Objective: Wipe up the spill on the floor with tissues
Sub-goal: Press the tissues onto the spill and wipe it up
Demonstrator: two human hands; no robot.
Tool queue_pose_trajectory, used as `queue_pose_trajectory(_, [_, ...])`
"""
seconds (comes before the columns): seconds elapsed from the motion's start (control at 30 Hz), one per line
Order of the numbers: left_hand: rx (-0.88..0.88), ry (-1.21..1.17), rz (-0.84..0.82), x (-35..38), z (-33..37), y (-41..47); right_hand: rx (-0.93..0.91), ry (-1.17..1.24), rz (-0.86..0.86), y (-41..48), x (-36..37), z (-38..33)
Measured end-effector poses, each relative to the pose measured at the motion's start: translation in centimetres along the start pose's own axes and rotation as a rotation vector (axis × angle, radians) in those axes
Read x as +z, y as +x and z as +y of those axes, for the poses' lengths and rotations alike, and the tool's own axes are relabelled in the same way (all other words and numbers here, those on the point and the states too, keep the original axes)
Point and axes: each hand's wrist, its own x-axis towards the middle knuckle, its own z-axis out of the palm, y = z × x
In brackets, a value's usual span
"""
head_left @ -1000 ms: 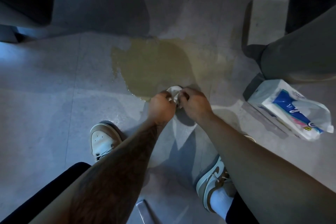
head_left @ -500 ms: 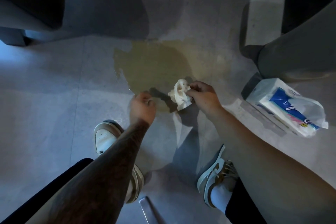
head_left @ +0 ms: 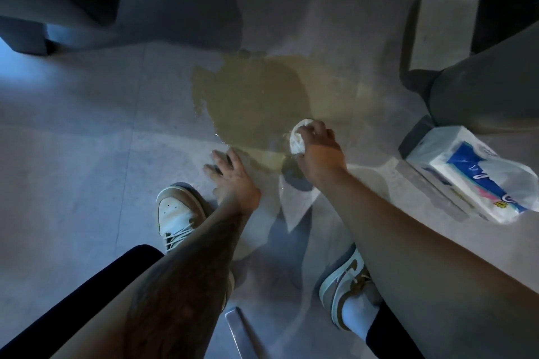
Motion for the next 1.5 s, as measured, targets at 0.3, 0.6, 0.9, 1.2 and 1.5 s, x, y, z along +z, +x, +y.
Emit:
queue_pose_trajectory(0.3, [-0.028, 0.060, 0.097, 1.6, 0.3, 0.9, 0.010, 0.149, 0.162, -0.8, -1.4, 1.3])
queue_pose_trajectory(0.6, [-0.055, 0.086, 0.097, 2.0, 0.5, 1.3, -0.028, -0.075, -0.032, -2.8, 1.1, 1.8])
queue_pose_trajectory(0.9, [-0.039, 0.054, 0.076, 1.8, 0.5, 1.2, 0.270, 0.439, 0.062, 1.0, -3.2, 2.0])
queue_pose_trajectory(1.2, [-0.020, 0.034, 0.058, 1.6, 0.4, 1.1, 0.545, 0.807, 0.376, -0.4, -2.6, 5.6])
queue_pose_trajectory(1.5, [-0.020, 0.037, 0.038, 1.4, 0.5, 1.0, -0.111, 0.023, 0.153, 0.5, -1.8, 0.9])
